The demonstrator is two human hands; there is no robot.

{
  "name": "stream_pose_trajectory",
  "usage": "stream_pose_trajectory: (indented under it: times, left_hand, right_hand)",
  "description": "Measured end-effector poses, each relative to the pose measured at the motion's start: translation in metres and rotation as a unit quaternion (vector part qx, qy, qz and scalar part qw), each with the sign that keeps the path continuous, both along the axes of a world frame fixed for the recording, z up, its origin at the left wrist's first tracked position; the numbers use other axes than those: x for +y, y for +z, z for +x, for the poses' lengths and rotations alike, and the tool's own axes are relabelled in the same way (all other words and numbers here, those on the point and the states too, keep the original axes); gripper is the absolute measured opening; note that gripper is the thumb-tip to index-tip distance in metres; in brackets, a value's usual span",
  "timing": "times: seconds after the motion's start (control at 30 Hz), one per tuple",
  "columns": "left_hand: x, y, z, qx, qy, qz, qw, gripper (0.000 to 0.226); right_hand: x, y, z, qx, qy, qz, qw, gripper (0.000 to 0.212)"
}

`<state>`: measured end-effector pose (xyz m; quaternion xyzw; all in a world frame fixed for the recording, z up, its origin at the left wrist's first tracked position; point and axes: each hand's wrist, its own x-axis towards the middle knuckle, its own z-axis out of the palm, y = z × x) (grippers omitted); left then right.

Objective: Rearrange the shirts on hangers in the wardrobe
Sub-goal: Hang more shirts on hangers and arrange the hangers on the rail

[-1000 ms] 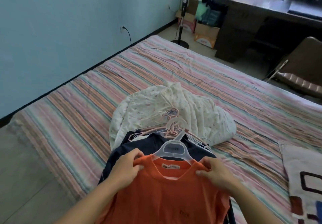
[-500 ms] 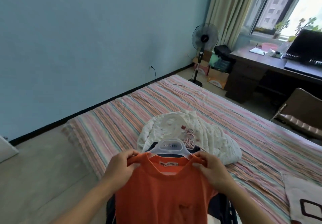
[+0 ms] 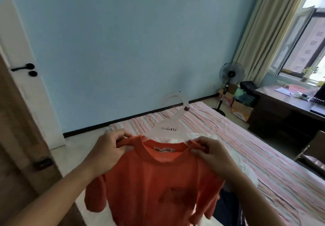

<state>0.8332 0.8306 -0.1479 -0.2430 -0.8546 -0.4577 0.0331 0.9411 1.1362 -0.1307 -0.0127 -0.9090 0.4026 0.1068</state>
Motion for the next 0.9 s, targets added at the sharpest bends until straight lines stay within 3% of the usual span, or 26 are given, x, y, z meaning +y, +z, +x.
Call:
stream_pose_trajectory:
  times: [0.17,0.47,0.77,0.9]
  left_hand:
    - [-0.057,0.039,0.032,0.028,0.059,0.041,0.997,0.036]
    - [-0.137,0.073,0.081,0.052,0.165,0.065,0.983,0.023]
    - [-0.192,0.084,0.152,0.06,0.348,0.063,0.933,0.031]
    - [-0.224,0.083,0.189,0.053,0.409,0.028,0.91,0.031]
  right_hand:
    - [-0.046,0.046,-0.004,0.023,0.068,-0.019,0.997,0.021]
    - [-0.118,0.079,-0.052,0.054,0.21,0.005,0.976,0.017]
    - [-0.206,0.084,-0.091,0.051,0.398,0.005,0.916,0.008]
    - [-0.259,0.081,-0.089,0.113,0.449,0.033,0.886,0.011]
